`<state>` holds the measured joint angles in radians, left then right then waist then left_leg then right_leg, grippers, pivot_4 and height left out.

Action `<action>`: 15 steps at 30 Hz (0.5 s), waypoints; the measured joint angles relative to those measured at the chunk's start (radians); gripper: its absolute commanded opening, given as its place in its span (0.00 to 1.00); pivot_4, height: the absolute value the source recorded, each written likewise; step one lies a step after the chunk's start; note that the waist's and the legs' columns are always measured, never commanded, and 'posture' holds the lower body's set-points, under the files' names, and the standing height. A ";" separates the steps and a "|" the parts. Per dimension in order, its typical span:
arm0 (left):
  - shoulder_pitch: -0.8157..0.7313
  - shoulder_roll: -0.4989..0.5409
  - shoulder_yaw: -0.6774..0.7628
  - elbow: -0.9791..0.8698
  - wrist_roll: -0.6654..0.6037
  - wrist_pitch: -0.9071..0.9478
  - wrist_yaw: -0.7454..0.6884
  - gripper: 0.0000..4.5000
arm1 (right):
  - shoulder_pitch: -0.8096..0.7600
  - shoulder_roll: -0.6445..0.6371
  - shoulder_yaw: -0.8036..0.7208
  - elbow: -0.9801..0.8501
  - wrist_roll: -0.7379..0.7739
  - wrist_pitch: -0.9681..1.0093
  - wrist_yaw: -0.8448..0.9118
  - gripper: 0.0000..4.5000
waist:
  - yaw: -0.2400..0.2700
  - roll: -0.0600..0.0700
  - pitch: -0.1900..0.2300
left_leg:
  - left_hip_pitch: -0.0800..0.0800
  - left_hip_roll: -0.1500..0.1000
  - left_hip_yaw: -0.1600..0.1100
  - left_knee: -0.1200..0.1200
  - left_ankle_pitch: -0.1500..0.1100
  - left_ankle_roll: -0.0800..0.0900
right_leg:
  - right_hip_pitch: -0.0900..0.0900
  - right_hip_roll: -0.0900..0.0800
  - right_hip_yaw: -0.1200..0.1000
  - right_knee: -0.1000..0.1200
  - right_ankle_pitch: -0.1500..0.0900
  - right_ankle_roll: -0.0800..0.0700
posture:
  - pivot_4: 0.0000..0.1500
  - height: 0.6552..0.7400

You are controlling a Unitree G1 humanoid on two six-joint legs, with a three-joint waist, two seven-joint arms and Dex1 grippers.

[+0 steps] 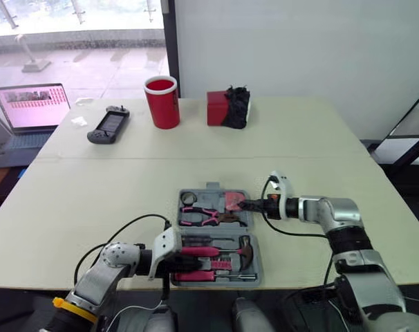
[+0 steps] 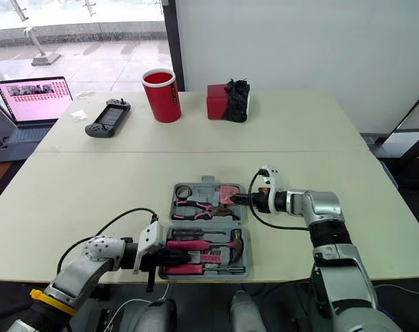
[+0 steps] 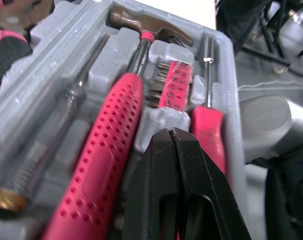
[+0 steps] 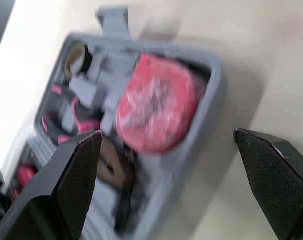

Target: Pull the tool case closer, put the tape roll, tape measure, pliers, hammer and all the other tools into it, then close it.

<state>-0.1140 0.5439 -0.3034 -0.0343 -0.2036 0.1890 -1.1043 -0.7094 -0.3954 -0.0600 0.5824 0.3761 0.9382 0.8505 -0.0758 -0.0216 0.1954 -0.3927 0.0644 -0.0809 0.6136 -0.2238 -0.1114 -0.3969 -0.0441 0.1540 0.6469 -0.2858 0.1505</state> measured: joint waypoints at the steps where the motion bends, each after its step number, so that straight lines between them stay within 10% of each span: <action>1: -0.002 0.001 -0.005 0.004 0.003 -0.001 0.001 0.00 | -0.021 0.019 -0.012 0.043 0.001 -0.014 -0.003 0.99 | -0.003 0.000 0.000 | 0.000 0.000 0.000 0.000 0.000 0.000 | 0.000 0.000 0.000 0.000 0.000 0.000 | 1.00 0.85; 15: 0.028 0.002 0.006 -0.016 0.007 0.000 0.021 0.00 | -0.053 0.044 -0.168 0.131 0.158 0.110 0.086 0.99 | -0.029 0.001 -0.001 | 0.001 0.000 0.000 0.000 0.000 0.000 | 0.000 0.000 0.000 0.000 0.000 0.000 | 1.00 0.85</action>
<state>-0.0860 0.5459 -0.2976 -0.0504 -0.1965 0.1886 -1.0837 -0.7625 -0.3511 -0.2275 0.7135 0.5342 1.0487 0.9369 -0.1045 -0.0204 0.1948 -0.3920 0.0645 -0.0810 0.6131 -0.2238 -0.1113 -0.3965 -0.0440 0.1540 0.6472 -0.2859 0.1507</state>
